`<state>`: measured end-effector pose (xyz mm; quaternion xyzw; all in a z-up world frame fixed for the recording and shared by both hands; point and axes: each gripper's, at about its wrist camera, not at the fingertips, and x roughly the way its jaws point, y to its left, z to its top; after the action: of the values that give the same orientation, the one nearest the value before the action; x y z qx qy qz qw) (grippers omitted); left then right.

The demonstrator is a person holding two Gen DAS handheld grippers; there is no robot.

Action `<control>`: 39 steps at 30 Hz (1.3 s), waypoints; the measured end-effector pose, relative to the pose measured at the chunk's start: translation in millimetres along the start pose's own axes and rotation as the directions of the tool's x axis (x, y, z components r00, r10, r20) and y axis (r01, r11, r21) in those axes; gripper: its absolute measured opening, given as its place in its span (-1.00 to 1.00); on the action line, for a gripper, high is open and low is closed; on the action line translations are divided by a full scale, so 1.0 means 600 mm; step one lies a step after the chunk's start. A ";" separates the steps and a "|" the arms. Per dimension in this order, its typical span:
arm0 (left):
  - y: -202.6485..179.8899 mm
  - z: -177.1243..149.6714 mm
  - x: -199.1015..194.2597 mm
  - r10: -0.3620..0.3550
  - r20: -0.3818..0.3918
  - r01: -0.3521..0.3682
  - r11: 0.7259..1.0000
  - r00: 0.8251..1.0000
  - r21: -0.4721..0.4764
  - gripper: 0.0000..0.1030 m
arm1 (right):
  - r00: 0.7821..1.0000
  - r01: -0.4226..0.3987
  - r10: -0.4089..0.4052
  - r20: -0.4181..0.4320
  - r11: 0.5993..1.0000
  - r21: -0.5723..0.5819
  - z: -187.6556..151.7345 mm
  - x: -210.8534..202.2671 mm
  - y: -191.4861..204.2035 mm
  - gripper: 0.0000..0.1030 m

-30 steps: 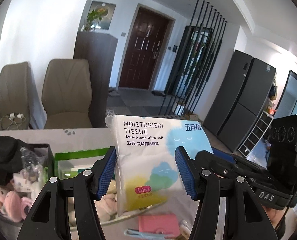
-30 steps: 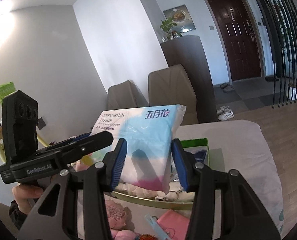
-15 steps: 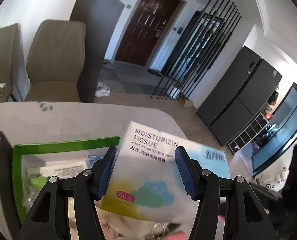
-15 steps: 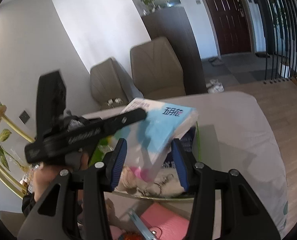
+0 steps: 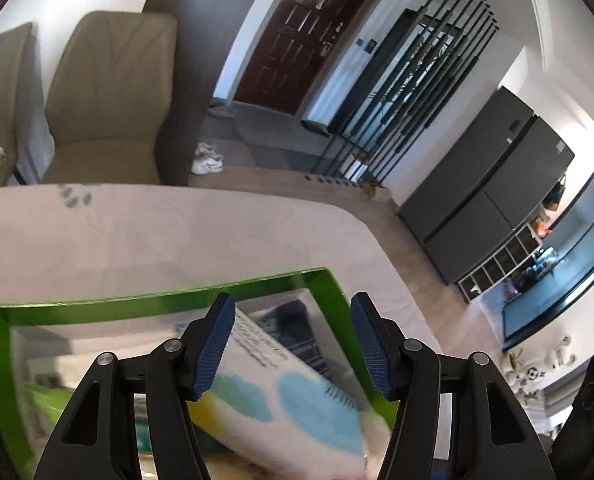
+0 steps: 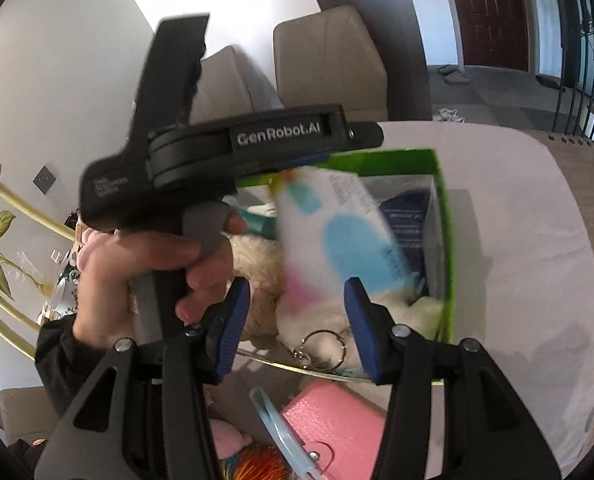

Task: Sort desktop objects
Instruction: 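Carry the tissue pack with the left tool over the green box and lower it, then open the left tool to release the tissue pack into the green box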

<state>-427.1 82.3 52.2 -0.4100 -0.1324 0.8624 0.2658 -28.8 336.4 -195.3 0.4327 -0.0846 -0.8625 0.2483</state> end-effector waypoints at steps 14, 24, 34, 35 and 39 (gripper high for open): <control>0.019 -0.017 -0.078 0.065 -0.037 -0.062 0.994 0.997 0.085 0.17 | 1.000 0.007 -0.008 0.017 0.999 0.045 0.002 0.005 -0.040 -0.39; 0.006 -0.042 -0.001 0.109 -0.172 -0.082 0.984 0.979 0.157 -0.08 | 1.000 0.006 -0.006 -0.010 0.998 0.059 0.004 0.023 -0.051 -0.35; -0.004 -0.036 0.054 0.073 -0.158 -0.062 0.995 0.985 0.073 -0.08 | 1.000 0.010 -0.008 -0.022 0.997 0.073 0.004 0.030 -0.058 -0.35; -0.005 -0.037 0.062 0.068 -0.160 -0.058 0.996 0.985 0.063 -0.08 | 1.000 0.010 -0.008 -0.025 0.997 0.074 0.005 0.030 -0.059 -0.35; -0.005 -0.043 0.087 0.116 -0.194 -0.105 0.992 0.974 0.064 -0.08 | 0.999 0.012 -0.010 -0.033 0.997 0.082 0.005 0.037 -0.063 -0.35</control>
<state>-433.0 115.0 4.0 -0.4930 -0.0596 0.8341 0.2401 -55.7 357.6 -223.2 0.4572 -0.1134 -0.8524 0.2269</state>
